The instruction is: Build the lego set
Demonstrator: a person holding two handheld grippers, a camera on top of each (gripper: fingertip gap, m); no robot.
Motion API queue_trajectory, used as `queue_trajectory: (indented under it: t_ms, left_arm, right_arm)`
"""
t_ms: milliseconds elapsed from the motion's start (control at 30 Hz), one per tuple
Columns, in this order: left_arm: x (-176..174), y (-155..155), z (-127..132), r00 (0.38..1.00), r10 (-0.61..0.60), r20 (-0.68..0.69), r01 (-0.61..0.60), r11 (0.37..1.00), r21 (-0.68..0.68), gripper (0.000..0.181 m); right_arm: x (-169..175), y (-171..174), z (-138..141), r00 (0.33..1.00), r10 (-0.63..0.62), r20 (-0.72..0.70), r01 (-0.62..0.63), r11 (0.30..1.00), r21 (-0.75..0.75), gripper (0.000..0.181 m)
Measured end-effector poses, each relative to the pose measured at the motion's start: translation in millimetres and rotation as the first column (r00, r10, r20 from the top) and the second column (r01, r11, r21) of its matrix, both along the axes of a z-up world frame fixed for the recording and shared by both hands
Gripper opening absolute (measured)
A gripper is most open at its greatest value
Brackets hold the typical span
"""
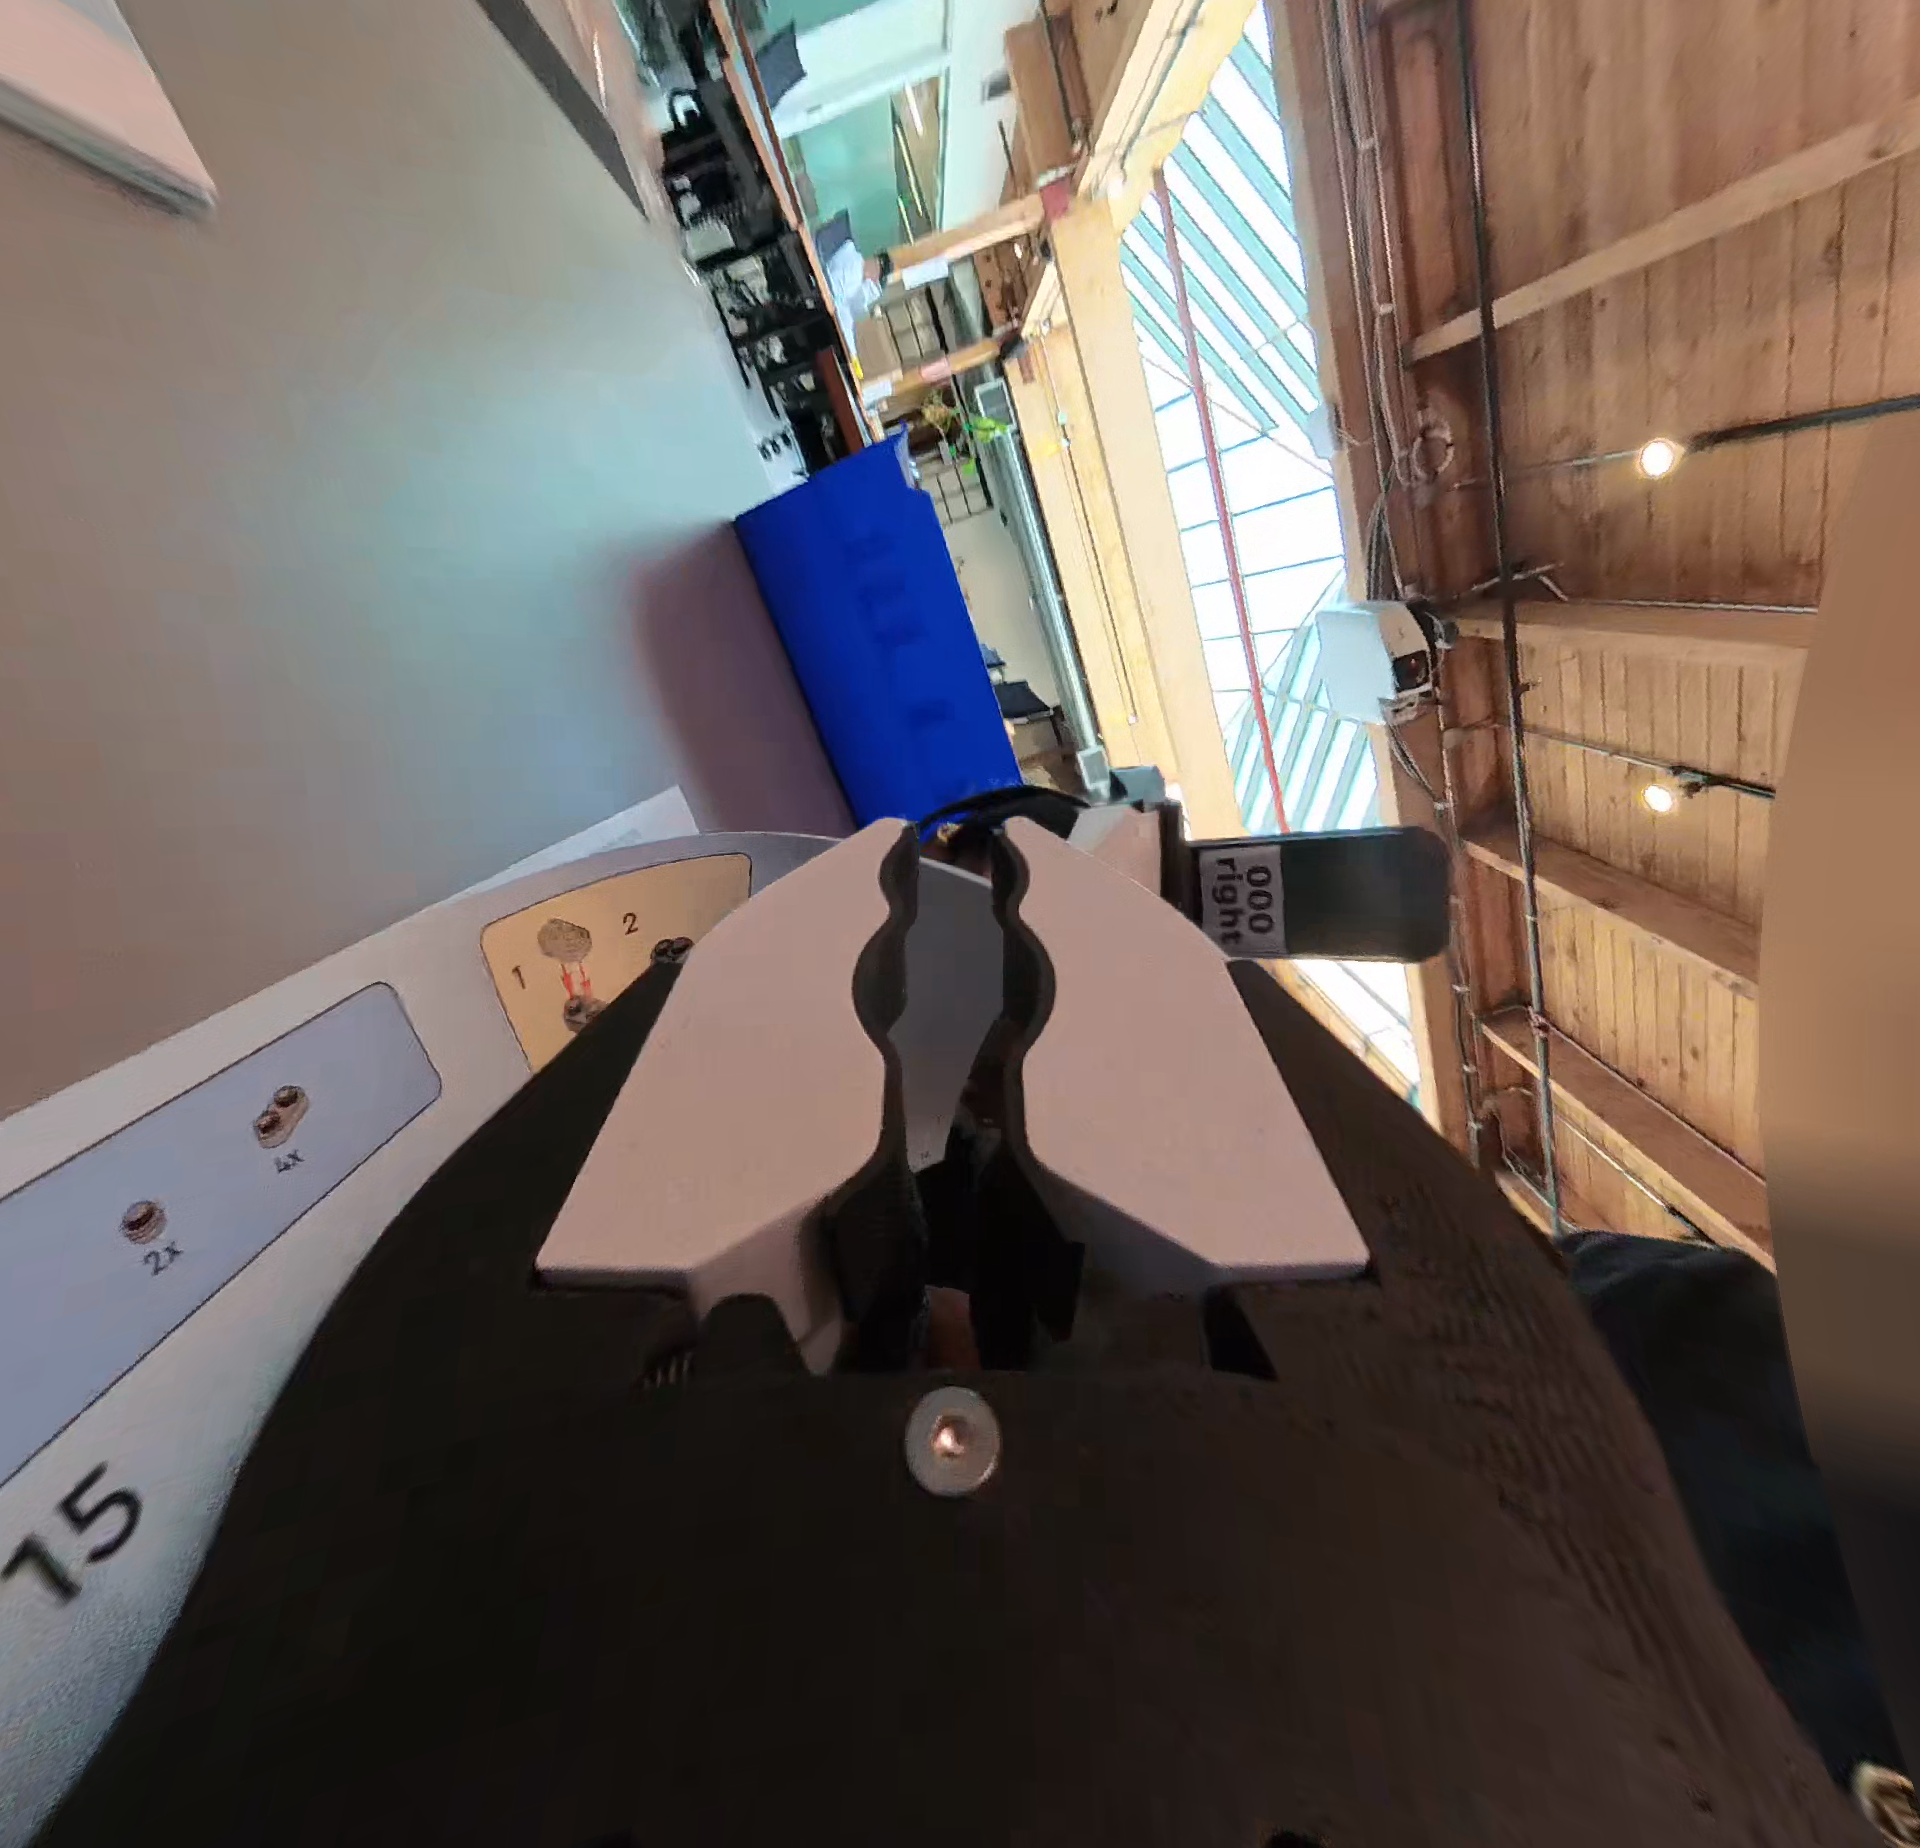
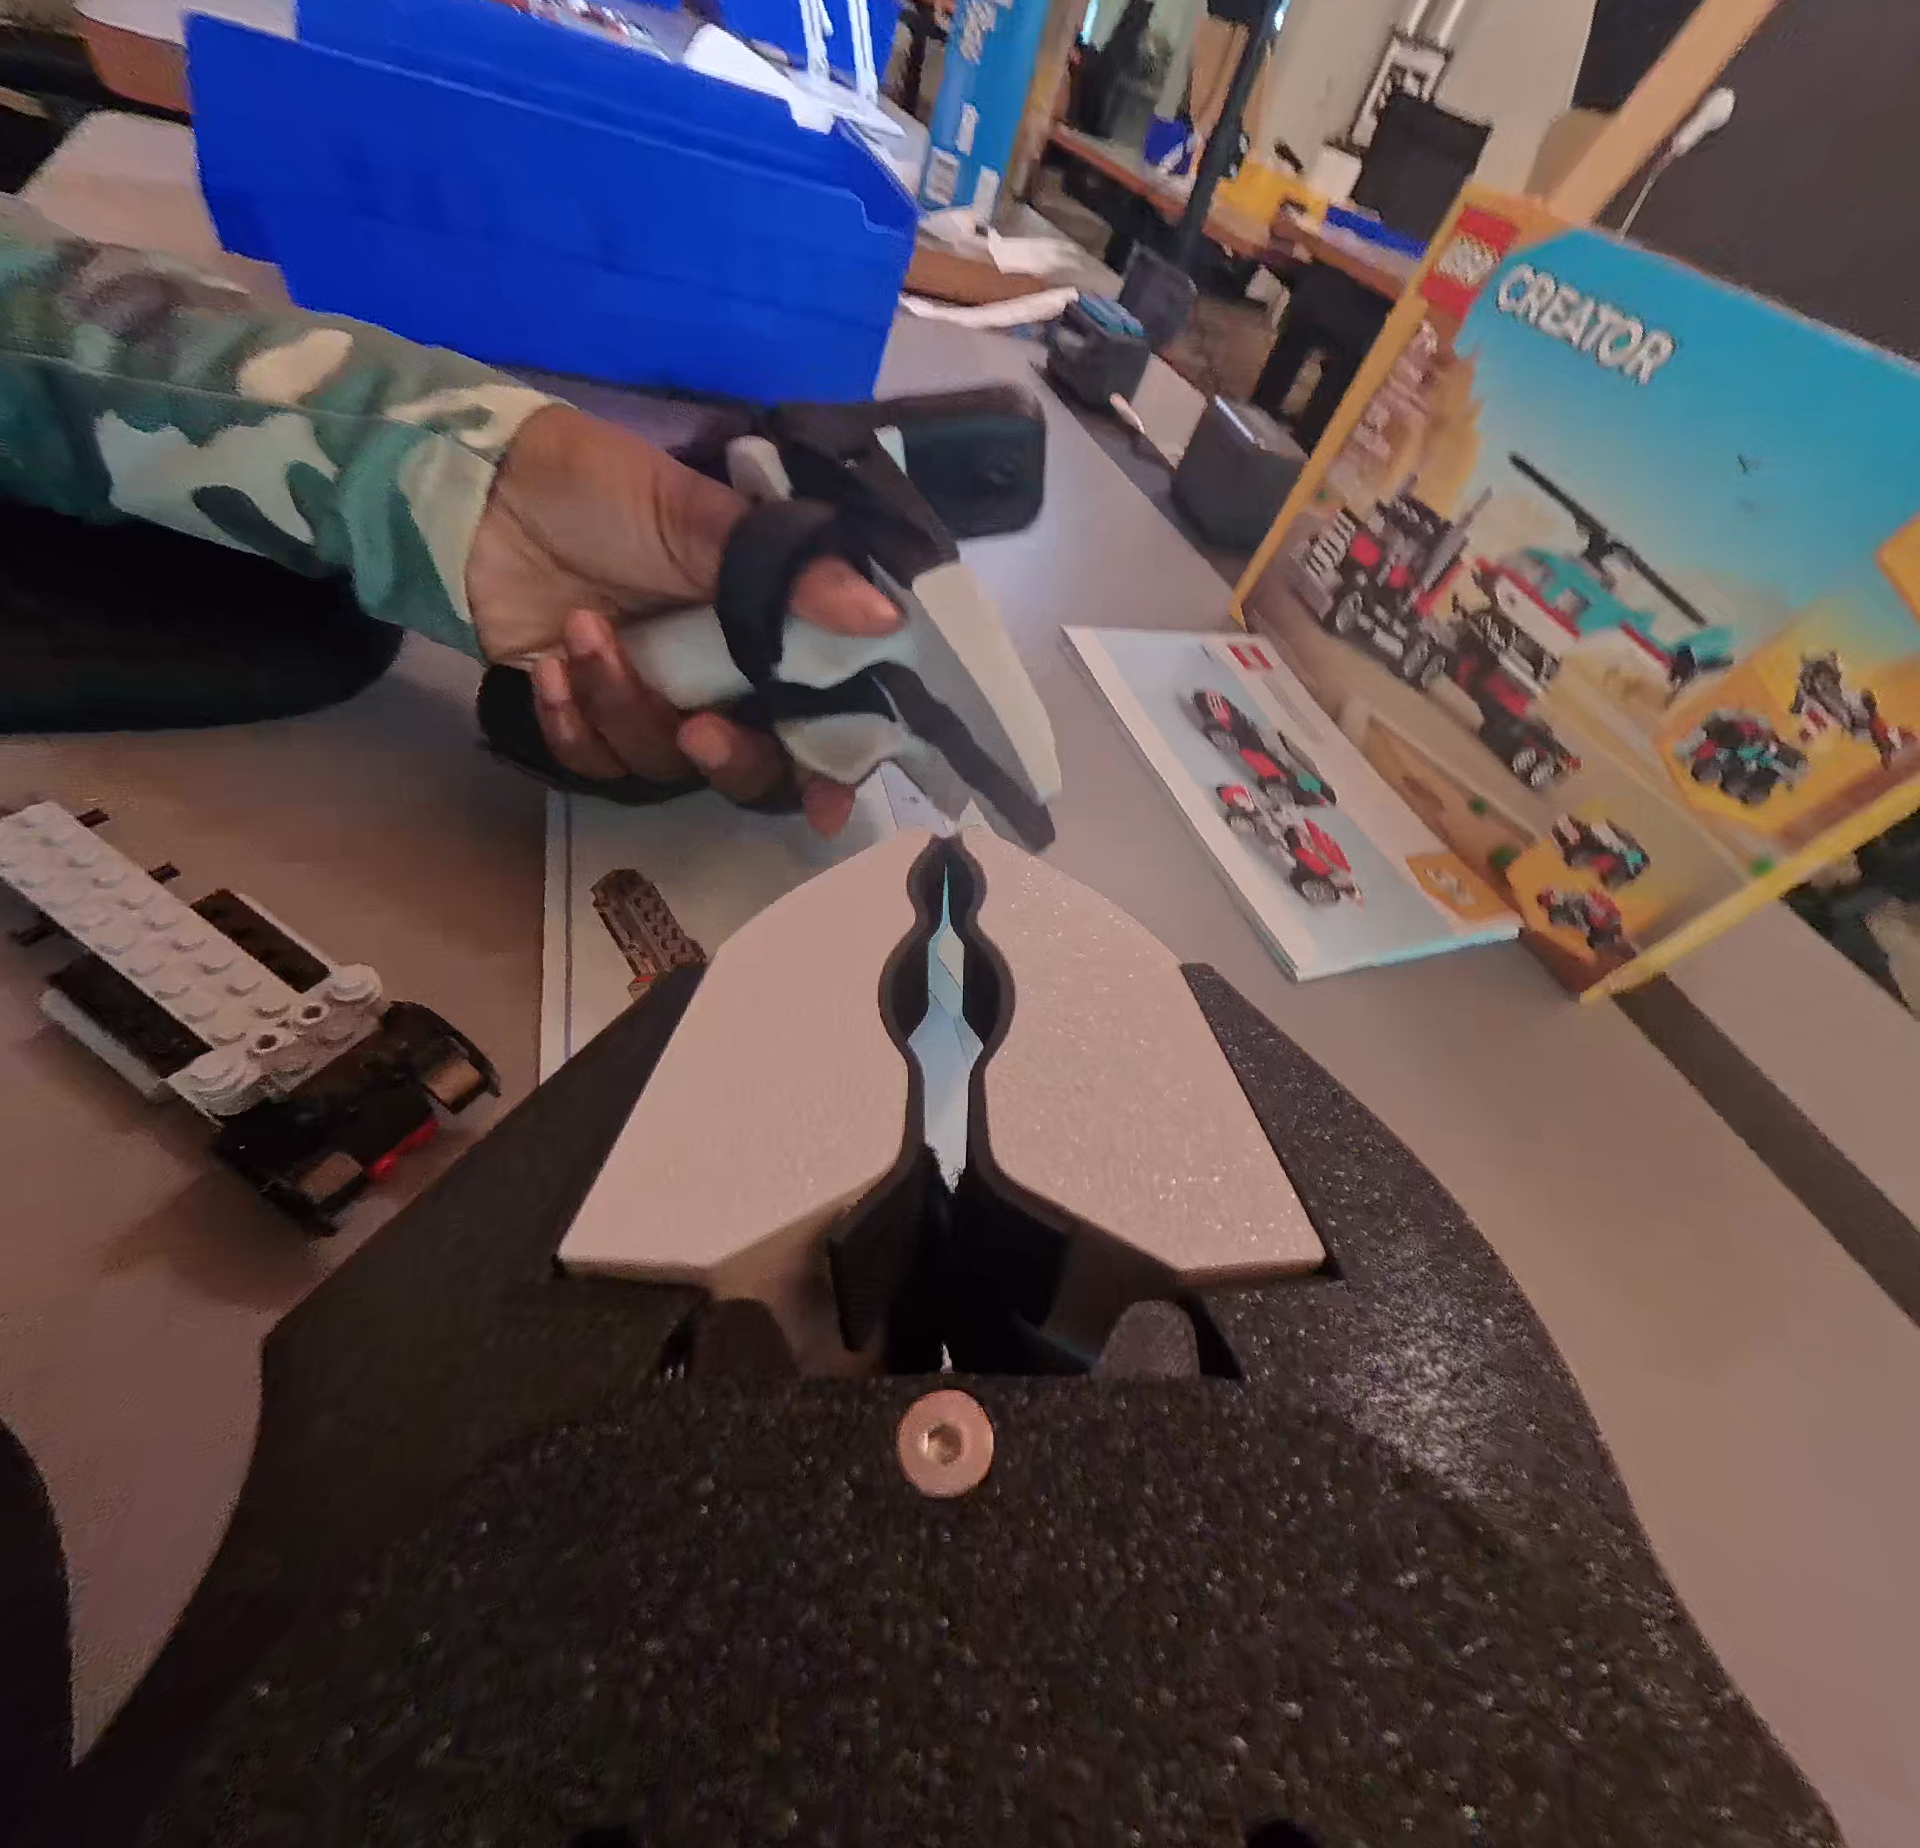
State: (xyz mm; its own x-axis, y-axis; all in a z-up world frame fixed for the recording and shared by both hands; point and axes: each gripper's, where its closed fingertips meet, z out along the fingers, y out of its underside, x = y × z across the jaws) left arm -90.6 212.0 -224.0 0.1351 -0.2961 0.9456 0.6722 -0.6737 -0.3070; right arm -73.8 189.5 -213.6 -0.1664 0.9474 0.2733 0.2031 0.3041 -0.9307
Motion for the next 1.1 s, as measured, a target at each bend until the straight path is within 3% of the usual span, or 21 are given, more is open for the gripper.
queue_trajectory:
  t_ms: [167, 300, 500, 567, 633, 700, 900, 1100]
  left_arm:
    - [16.1, -10.3, 2.1, 0.984, -0.127, 0.123, 0.130, 0.991, -0.018, 0.006]
    - [16.8, -15.1, 4.1, 0.975, -0.175, 0.135, 0.176, 0.984, 0.001, 0.006]
    - [8.2, -17.7, 0.7, 0.970, -0.180, -0.164, 0.193, 0.979, 0.068, 0.018]
    - [10.0, -24.7, -5.8, 0.928, -0.223, -0.299, 0.253, 0.965, 0.065, 0.018]
    - [14.8, -37.5, -16.2, 0.849, -0.302, -0.434, 0.352, 0.935, 0.038, 0.013]
    - [19.0, -45.9, -27.1, 0.766, -0.342, -0.545, 0.414, 0.910, 0.009, 0.008]
    - [30.8, -59.5, -73.4, 0.536, -0.444, -0.718, 0.494, 0.855, -0.159, 0.000]
    - [35.7, -56.3, -75.5, 0.532, -0.425, -0.733, 0.481, 0.864, -0.151, 0.000]
  right_arm:
    - [-1.4, -11.0, 2.4, 0.997, 0.061, -0.038, -0.058, 0.997, 0.057, 0.000]
    - [-1.5, -11.5, -0.5, 0.997, 0.067, -0.029, -0.065, 0.995, 0.080, 0.000]
    - [-0.4, 1.0, -13.9, 0.999, 0.014, 0.038, -0.015, 1.000, 0.024, 0.002]
    - [6.9, 16.4, -19.6, 0.993, -0.053, 0.107, 0.061, 0.995, -0.074, 0.015]
    - [18.9, 30.7, -30.2, 0.970, -0.102, 0.219, 0.148, 0.967, -0.207, 0.045]
    - [32.5, 37.7, -47.0, 0.933, -0.120, 0.341, 0.216, 0.940, -0.263, 0.056]
    - [50.1, 44.3, -85.8, 0.831, -0.151, 0.536, 0.305, 0.928, -0.212, 0.056]
    - [47.9, 43.0, -87.0, 0.832, -0.153, 0.533, 0.290, 0.939, -0.182, 0.030]
